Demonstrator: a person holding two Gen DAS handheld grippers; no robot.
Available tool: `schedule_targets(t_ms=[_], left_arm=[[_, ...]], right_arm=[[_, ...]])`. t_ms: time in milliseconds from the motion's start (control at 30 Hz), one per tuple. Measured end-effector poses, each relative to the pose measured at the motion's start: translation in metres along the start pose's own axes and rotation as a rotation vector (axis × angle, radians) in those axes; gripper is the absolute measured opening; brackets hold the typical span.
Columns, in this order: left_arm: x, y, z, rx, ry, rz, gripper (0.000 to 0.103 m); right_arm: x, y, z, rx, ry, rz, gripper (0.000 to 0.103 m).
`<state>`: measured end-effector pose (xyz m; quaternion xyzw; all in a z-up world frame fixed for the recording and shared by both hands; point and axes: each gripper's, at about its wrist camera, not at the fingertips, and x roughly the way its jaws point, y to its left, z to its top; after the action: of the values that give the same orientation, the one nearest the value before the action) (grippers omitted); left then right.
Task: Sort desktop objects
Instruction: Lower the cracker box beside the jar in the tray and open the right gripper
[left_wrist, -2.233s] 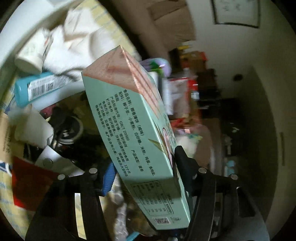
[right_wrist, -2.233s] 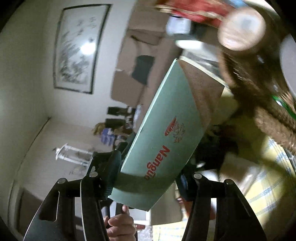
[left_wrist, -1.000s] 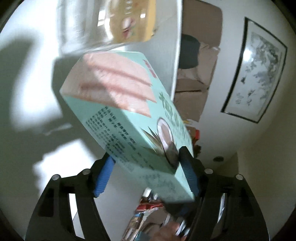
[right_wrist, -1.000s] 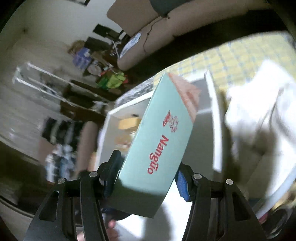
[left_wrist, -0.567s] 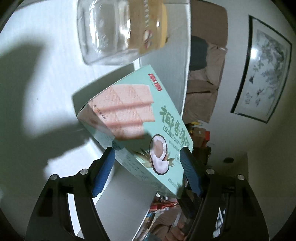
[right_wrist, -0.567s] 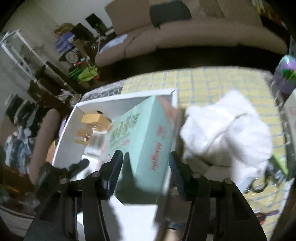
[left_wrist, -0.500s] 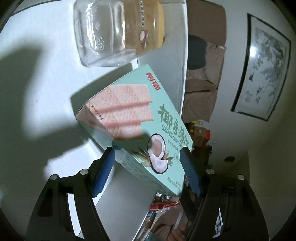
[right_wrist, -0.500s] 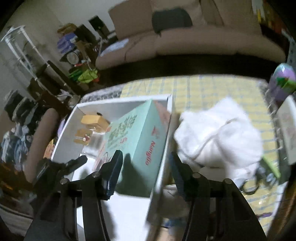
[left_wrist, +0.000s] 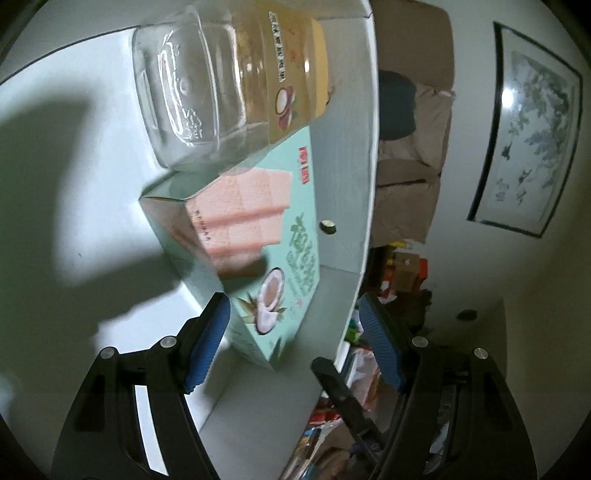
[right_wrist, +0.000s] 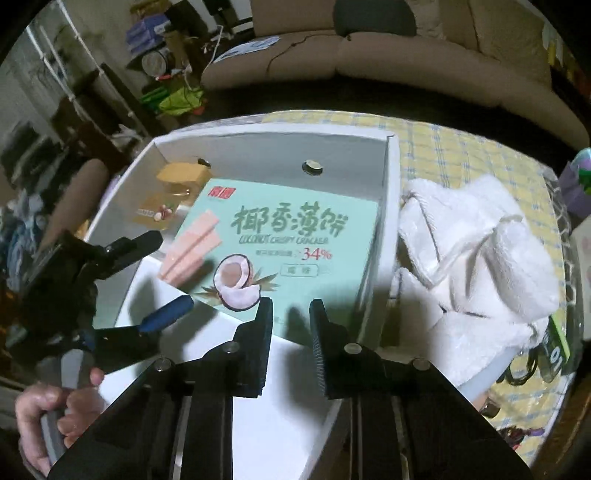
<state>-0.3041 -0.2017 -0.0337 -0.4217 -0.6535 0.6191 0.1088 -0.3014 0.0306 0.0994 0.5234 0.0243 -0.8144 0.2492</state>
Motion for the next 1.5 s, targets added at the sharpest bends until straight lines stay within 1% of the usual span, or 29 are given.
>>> schedule_targets(t_ms=[67, 100, 133, 167, 233, 267, 333, 367, 433, 500, 567, 633, 700, 733, 767, 833, 867, 900, 1133, 1167, 1200, 1233, 1267, 1300, 1333, 1367, 1400, 1467, 1500], left_arm=[[-0.006, 0.003, 0.000, -0.001, 0.019, 0.003, 0.069], [-0.010, 0.001, 0.000, 0.026, 0.023, 0.028, 0.069], [-0.012, -0.001, 0.002, 0.036, 0.020, 0.045, 0.069], [-0.014, -0.003, 0.003, 0.036, 0.019, 0.056, 0.069], [-0.018, -0.002, 0.006, 0.038, 0.022, 0.074, 0.069], [-0.019, -0.005, 0.008, 0.044, 0.015, 0.085, 0.069], [-0.020, -0.005, 0.009, 0.046, 0.014, 0.099, 0.069], [-0.021, -0.002, 0.006, 0.054, 0.015, 0.111, 0.069], [-0.017, -0.001, 0.005, 0.072, 0.020, 0.134, 0.069], [-0.014, -0.002, 0.007, 0.077, 0.023, 0.150, 0.069], [-0.015, -0.001, 0.012, 0.077, 0.016, 0.150, 0.069], [-0.013, -0.003, 0.016, 0.085, 0.016, 0.149, 0.069], [-0.012, -0.001, 0.019, 0.078, 0.019, 0.152, 0.070], [-0.010, -0.002, 0.021, 0.076, 0.020, 0.154, 0.070], [-0.008, -0.003, 0.022, 0.076, 0.019, 0.157, 0.070], [-0.008, -0.006, 0.028, 0.073, 0.011, 0.159, 0.071], [-0.007, -0.005, 0.029, 0.069, 0.011, 0.161, 0.077], [-0.006, -0.005, 0.030, 0.061, 0.009, 0.157, 0.081], [-0.012, 0.008, 0.029, 0.053, 0.010, 0.164, 0.080], [-0.015, 0.010, 0.027, 0.046, 0.014, 0.168, 0.081], [-0.019, 0.013, 0.024, 0.045, 0.021, 0.171, 0.082], [-0.025, 0.013, 0.019, 0.057, 0.034, 0.174, 0.083], [-0.029, 0.012, 0.016, 0.066, 0.037, 0.175, 0.084], [-0.039, 0.010, 0.009, 0.083, 0.040, 0.177, 0.087], [-0.048, 0.007, 0.003, 0.098, 0.043, 0.173, 0.088], [-0.055, 0.004, 0.000, 0.112, 0.044, 0.170, 0.091], [-0.065, -0.001, -0.007, 0.131, 0.044, 0.169, 0.092], [-0.086, -0.011, -0.020, 0.180, 0.054, 0.170, 0.095], [-0.096, -0.017, -0.027, 0.207, 0.058, 0.172, 0.100]], right_arm=[[-0.004, 0.003, -0.002, 0.000, 0.000, 0.023, 0.023], [-0.008, 0.006, -0.005, -0.009, 0.012, 0.038, 0.028], [-0.008, 0.012, -0.007, -0.040, 0.048, 0.052, 0.034], [-0.009, 0.016, -0.010, -0.065, 0.064, 0.049, 0.037], [-0.007, 0.030, -0.016, -0.131, 0.094, 0.011, 0.037], [0.001, 0.036, -0.018, -0.152, 0.132, -0.003, 0.037], [0.017, 0.041, -0.021, -0.158, 0.201, 0.006, 0.037], [0.027, 0.043, -0.023, -0.166, 0.236, -0.004, 0.034], [0.036, 0.049, -0.021, -0.210, 0.234, -0.075, 0.030], [0.045, 0.044, -0.016, -0.183, 0.262, -0.083, 0.026], [0.047, 0.043, -0.013, -0.184, 0.262, -0.092, 0.026], [0.050, 0.042, -0.012, -0.207, 0.261, -0.108, 0.024], [0.057, 0.038, -0.009, -0.221, 0.262, -0.156, 0.010], [0.060, 0.037, -0.008, -0.233, 0.261, -0.181, 0.008], [0.064, 0.037, -0.006, -0.244, 0.262, -0.196, 0.008], [0.069, 0.036, -0.004, -0.234, 0.260, -0.194, 0.008], [0.071, 0.035, -0.003, -0.226, 0.256, -0.192, 0.009], [0.072, 0.034, -0.001, -0.217, 0.258, -0.184, 0.009], [0.072, 0.028, 0.003, -0.218, 0.243, -0.193, 0.008], [0.070, 0.027, 0.002, -0.216, 0.242, -0.175, 0.012], [0.065, 0.027, 0.002, -0.205, 0.229, -0.145, 0.020], [0.060, 0.026, 0.001, -0.195, 0.217, -0.124, 0.026], [0.051, 0.026, 0.001, -0.180, 0.198, -0.097, 0.035], [0.041, 0.026, 0.000, -0.164, 0.177, -0.075, 0.041], [0.028, 0.025, -0.001, -0.148, 0.151, -0.055, 0.044], [0.016, 0.024, -0.004, -0.135, 0.128, -0.042, 0.054], [0.006, 0.022, -0.006, -0.123, 0.106, -0.031, 0.058], [-0.015, 0.015, -0.010, -0.089, 0.071, -0.003, 0.059], [-0.025, 0.014, -0.007, -0.064, 0.055, 0.012, 0.060]])
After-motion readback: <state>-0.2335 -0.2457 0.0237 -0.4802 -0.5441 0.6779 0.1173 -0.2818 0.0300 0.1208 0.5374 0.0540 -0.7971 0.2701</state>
